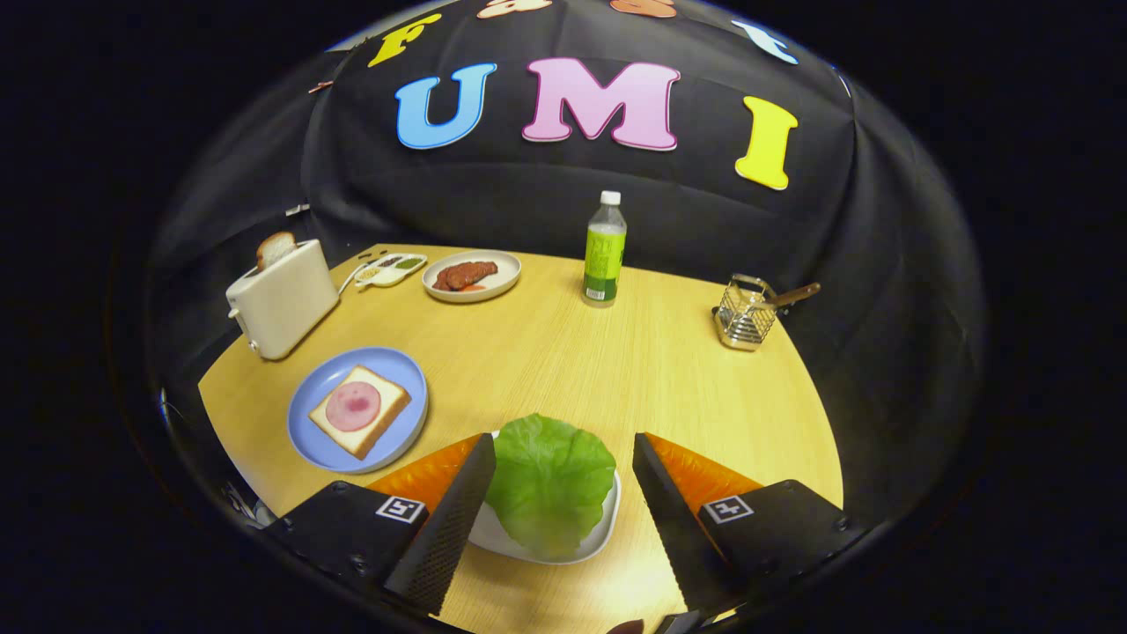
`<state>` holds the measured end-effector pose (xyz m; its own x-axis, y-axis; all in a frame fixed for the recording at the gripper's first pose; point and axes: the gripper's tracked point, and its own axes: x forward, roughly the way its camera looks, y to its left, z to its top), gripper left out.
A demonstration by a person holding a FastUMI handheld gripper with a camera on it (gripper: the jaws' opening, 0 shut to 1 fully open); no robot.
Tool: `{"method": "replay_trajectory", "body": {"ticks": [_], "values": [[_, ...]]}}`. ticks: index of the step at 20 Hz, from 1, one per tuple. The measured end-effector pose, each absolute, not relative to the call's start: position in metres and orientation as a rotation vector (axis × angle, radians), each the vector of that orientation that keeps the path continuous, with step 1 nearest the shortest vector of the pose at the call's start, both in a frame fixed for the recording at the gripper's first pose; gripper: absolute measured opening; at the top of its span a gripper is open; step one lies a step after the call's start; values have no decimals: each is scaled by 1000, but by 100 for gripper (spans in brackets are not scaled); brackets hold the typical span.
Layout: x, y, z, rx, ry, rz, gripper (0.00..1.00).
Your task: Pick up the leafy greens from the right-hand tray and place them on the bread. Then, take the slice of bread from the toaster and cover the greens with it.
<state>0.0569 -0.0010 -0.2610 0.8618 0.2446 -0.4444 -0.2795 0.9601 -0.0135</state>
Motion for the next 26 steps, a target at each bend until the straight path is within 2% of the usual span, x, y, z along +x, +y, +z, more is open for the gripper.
{"method": "replay_trajectory", "body": {"ticks": [9,17,18,24,26], "values": [[76,19,-332,-79,598,324,98],[81,21,-356,-79,678,323,88],[80,20,-355,-77,684,318,80],[83,21,-353,-70,694,301,12],[80,20,-349,-63,692,292,11]]}}
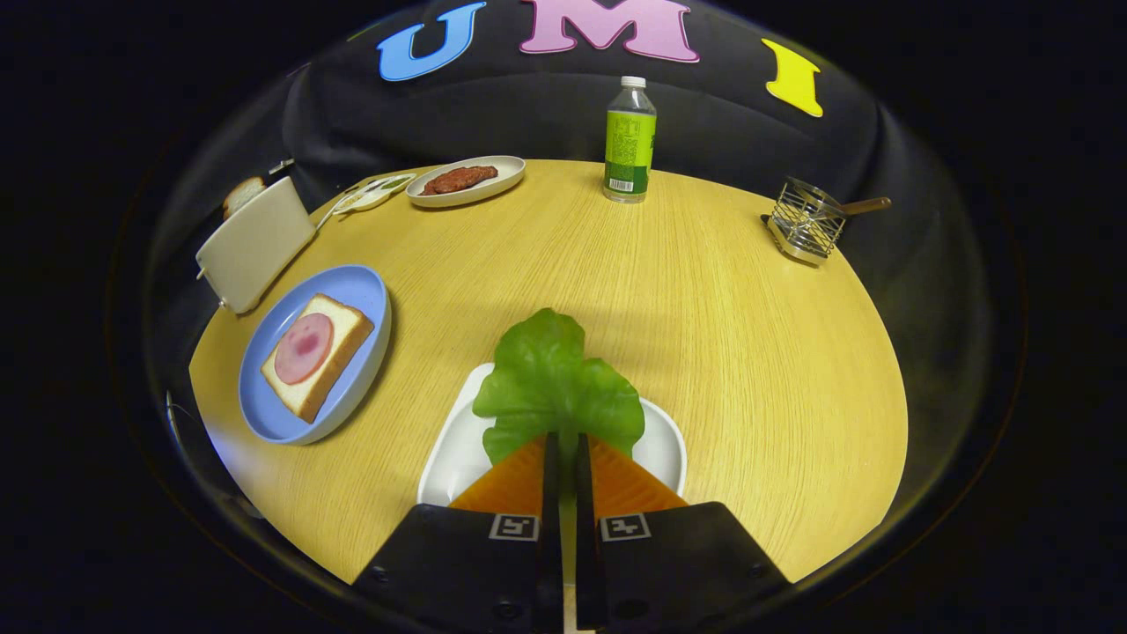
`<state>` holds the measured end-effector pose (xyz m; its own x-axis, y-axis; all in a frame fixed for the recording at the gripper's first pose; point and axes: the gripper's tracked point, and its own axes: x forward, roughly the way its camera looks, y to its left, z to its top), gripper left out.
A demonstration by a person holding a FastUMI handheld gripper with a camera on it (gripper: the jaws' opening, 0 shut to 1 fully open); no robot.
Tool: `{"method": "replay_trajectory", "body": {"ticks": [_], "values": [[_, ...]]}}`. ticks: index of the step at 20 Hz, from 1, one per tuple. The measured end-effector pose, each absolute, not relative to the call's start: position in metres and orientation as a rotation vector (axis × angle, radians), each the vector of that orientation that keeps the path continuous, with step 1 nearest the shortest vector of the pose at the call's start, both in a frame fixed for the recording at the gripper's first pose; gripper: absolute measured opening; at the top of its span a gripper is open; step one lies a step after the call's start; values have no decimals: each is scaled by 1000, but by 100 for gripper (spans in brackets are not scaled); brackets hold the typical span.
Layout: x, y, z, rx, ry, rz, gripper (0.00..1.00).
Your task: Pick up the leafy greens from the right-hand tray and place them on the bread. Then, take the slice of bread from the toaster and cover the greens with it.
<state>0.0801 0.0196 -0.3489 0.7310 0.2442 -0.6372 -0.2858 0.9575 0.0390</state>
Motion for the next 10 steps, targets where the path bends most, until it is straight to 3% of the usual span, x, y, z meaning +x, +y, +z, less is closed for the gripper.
{"method": "replay_trajectory", "body": {"ticks": [10], "values": [[50,31,-262,-34,571,284,11]]}}
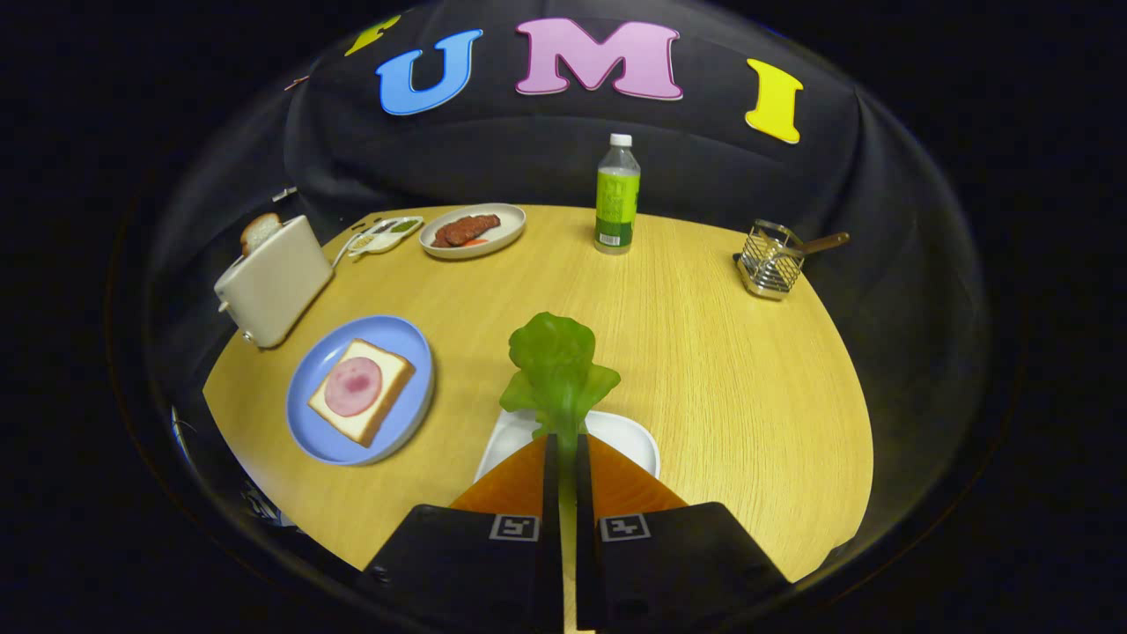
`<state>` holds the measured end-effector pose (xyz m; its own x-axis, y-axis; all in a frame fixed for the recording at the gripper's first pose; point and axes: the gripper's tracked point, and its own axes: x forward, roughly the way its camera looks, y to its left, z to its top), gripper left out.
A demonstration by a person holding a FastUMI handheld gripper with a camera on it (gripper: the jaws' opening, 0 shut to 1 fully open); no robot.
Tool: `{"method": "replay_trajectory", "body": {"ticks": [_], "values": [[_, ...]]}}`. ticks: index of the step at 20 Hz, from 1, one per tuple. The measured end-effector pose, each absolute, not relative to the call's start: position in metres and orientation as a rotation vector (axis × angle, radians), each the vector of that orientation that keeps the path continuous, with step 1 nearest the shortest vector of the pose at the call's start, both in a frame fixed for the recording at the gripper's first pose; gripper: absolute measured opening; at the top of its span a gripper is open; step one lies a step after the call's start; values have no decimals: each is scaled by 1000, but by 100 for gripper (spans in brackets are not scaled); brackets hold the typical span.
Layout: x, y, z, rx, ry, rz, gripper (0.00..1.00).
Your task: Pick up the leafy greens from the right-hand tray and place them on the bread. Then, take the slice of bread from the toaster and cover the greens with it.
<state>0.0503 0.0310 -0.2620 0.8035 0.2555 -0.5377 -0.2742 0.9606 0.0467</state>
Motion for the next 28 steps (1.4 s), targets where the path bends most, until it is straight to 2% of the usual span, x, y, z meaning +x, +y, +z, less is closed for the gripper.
{"method": "replay_trajectory", "body": {"ticks": [10,16,27,28], "values": [[27,151,-184,18,489,478,10],[29,210,-189,12,526,568,11],[48,250,-218,-14,585,594,13],[50,247,-218,-23,582,583,28]]}}
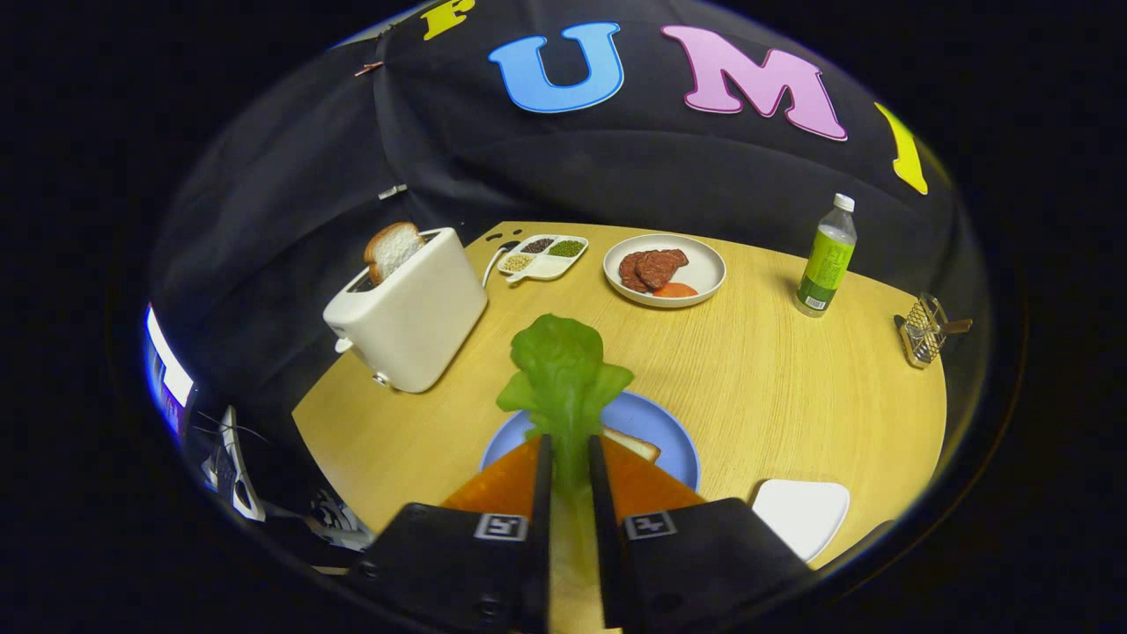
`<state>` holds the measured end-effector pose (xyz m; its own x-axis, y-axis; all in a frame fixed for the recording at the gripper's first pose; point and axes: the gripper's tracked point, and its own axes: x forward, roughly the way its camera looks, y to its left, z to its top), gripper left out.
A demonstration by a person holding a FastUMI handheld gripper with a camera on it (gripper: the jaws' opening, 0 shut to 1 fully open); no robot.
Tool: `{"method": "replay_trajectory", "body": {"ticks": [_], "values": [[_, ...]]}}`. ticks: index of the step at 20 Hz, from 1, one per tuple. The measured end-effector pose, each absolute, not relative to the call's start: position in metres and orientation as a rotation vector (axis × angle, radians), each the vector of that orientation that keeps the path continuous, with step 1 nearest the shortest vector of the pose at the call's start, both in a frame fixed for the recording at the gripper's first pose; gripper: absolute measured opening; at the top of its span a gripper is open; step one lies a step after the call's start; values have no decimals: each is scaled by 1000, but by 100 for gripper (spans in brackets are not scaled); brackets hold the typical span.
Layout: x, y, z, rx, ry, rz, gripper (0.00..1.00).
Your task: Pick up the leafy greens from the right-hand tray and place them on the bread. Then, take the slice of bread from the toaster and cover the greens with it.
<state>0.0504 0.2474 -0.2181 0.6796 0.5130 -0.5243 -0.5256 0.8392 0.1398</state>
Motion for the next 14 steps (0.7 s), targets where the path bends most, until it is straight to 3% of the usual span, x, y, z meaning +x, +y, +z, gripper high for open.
{"method": "replay_trajectory", "body": {"ticks": [3,4,9,14], "values": [[58,243,-215,-28,549,556,73],[58,241,-212,-26,544,552,79],[55,235,-200,-12,523,534,82],[51,249,-140,-16,400,539,82]]}}
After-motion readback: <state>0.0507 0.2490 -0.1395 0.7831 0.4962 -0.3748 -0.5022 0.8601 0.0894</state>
